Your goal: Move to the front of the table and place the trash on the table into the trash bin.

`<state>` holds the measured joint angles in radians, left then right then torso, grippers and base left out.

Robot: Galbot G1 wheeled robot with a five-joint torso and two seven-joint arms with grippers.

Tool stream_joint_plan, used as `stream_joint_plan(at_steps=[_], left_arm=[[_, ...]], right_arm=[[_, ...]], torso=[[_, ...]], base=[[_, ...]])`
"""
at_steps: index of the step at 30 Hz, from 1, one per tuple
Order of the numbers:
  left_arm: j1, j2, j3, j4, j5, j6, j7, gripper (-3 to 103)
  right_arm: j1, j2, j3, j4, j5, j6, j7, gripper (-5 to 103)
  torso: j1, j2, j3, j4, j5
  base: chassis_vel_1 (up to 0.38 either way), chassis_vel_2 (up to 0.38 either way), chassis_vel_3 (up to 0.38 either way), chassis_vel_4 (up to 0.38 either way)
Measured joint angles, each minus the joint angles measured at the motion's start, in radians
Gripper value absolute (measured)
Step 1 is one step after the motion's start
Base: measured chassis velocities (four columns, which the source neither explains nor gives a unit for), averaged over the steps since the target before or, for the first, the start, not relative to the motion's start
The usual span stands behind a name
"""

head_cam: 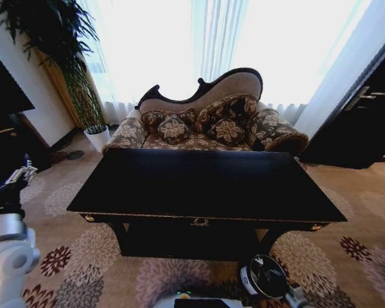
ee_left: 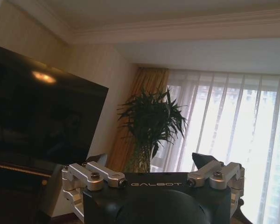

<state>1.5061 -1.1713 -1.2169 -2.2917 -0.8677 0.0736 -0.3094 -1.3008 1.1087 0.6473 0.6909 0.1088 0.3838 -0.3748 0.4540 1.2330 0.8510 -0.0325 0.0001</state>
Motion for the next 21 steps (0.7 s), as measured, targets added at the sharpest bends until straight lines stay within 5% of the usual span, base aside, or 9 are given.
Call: stream_joint_plan(at_steps=[10,11,14,17,19,21], left_arm=[[0.009,-0.017,-0.029,-0.012,0.001,0.0,-0.001,100],[0.01,-0.022,-0.029,-0.012,0.005,0.0,-0.001,100],[0.013,-0.035,-0.029,-0.013,0.014,-0.002,-0.001,100],[0.016,-0.049,-0.029,-0.019,0.022,-0.005,-0.001,100],[0.016,-0.052,-0.03,-0.02,0.024,-0.006,-0.001,100],[0.02,-0.06,-0.031,-0.026,0.028,-0.008,-0.001,100]], right_arm=[[0.056,-0.027,-0.043,-0.09,0.02,-0.071,0.066,2],[0.058,-0.024,-0.046,-0.091,0.03,-0.083,0.066,13],[0.058,-0.017,-0.049,-0.092,0.028,-0.096,0.05,13],[0.062,-0.018,-0.048,-0.103,-0.002,-0.093,0.014,35],[0.067,-0.021,-0.048,-0.108,-0.008,-0.089,0.012,35],[0.075,-0.028,-0.047,-0.105,-0.023,-0.079,0.008,51]], torso=[[0.0,0.0,0.0,0.0,-0.0003],[0.0,0.0,0.0,0.0,-0.0005],[0.0,0.0,0.0,0.0,0.0001],[0.0,0.0,0.0,-0.0001,-0.0003],[0.0,0.0,0.0,-0.0002,-0.0002],[0.0,0.0,0.0,0.0002,-0.0006]], base=[[0.0,0.0,0.0,0.0],[0.0,0.0,0.0,0.0],[0.0,0.0,0.0,0.0],[0.0,0.0,0.0,0.0],[0.0,0.0,0.0,0.0],[0.0,0.0,0.0,0.0]])
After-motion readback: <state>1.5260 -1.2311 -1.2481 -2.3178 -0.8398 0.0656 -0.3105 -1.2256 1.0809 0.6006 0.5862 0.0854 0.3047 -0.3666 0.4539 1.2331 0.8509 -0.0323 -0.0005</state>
